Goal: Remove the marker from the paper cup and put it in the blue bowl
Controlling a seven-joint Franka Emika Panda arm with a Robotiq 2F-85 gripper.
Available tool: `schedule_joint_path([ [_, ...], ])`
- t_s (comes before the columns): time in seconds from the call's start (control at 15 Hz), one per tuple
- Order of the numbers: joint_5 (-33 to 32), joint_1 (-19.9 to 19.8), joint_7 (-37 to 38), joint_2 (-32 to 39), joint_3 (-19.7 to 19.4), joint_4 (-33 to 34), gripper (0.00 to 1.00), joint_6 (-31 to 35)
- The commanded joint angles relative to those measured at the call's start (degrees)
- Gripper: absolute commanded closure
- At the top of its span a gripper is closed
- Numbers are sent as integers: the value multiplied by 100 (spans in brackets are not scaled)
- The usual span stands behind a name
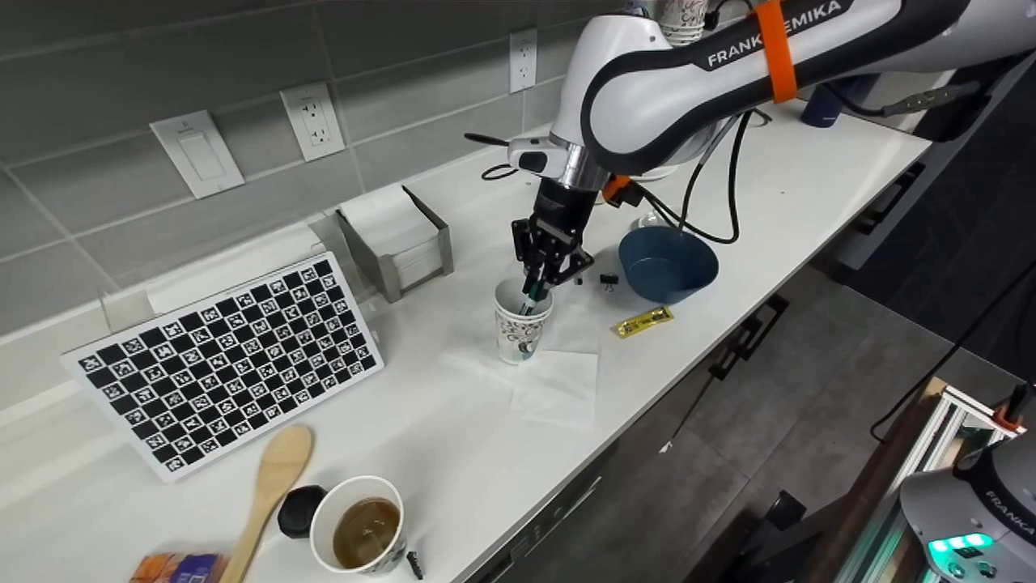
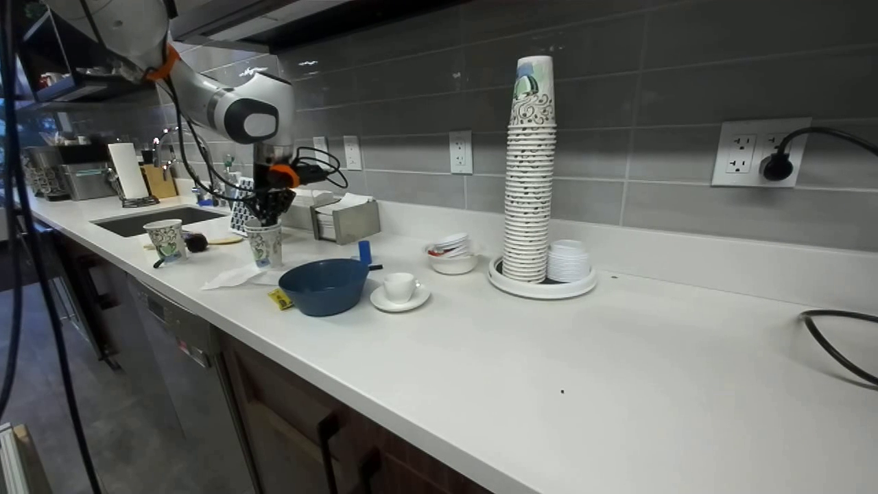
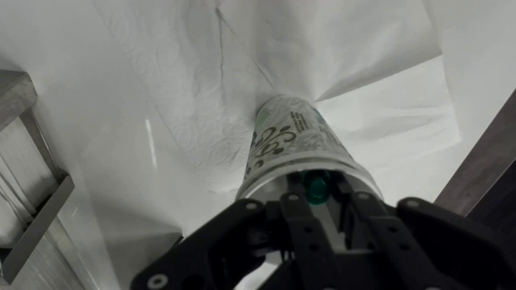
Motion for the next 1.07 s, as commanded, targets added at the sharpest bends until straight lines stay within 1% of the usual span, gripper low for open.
schedule_joint_path([
  [0.0,26,-1,-338,-505,205,-392,95,44],
  [0.27,366,45,-624,-1185,438,-627,95,-77],
  [0.4,602,73,-770,-1600,428,-693,95,-69],
  [0.53,893,105,-830,-1965,313,-671,95,6],
  [0.73,1194,73,-659,-2414,-84,-663,95,345],
  [1.0,1451,-214,-579,-2534,-979,-767,95,338],
])
